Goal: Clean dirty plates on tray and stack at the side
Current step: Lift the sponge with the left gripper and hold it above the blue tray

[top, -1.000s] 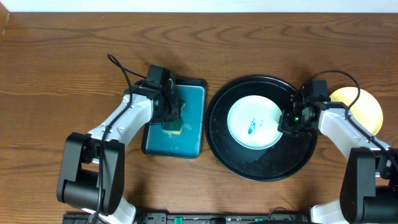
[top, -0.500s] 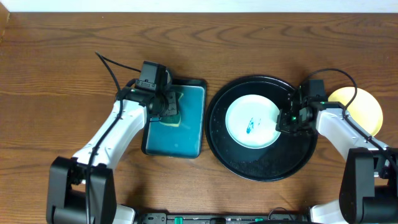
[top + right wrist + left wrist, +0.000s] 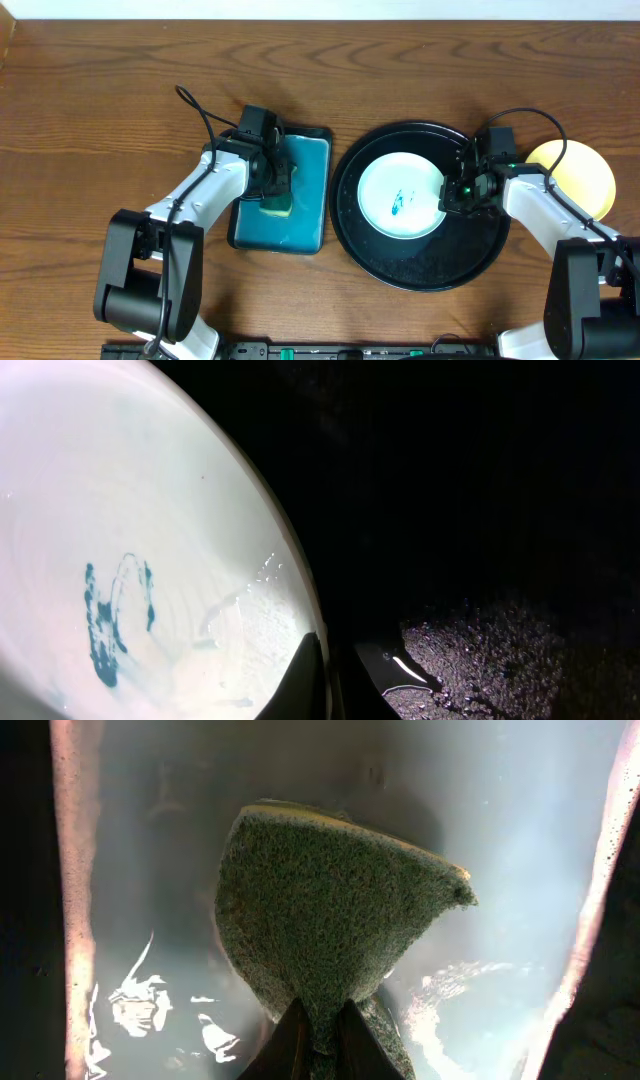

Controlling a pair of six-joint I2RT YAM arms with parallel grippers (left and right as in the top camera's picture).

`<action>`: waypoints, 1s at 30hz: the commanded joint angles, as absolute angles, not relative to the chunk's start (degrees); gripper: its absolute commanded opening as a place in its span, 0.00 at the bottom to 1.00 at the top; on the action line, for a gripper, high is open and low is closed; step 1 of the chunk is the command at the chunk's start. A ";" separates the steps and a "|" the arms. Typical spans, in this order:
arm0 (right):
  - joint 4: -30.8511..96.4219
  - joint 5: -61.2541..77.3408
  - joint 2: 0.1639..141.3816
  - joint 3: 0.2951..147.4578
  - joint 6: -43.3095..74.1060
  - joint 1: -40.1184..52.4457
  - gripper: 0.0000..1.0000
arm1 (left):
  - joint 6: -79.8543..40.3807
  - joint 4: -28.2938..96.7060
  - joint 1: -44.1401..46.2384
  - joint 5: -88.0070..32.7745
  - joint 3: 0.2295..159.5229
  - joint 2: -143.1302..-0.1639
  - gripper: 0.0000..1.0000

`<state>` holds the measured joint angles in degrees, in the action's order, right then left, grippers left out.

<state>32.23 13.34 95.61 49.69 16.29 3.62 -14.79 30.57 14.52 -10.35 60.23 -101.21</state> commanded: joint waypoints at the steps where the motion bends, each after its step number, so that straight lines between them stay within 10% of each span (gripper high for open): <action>1: 32.10 13.72 96.03 49.28 15.59 4.23 0.01 | -15.07 30.85 14.59 -9.85 59.92 -100.66 0.08; 11: 31.92 13.72 96.03 49.28 15.59 4.23 0.01 | -14.90 30.83 14.46 -10.11 60.55 -88.84 0.08; 30: 28.03 13.26 96.03 49.28 15.57 4.23 0.10 | 7.18 31.00 1.17 -48.82 60.23 -88.07 0.07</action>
<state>28.67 13.30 95.61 49.69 15.94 3.64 2.22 31.07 2.94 -40.10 60.23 -88.33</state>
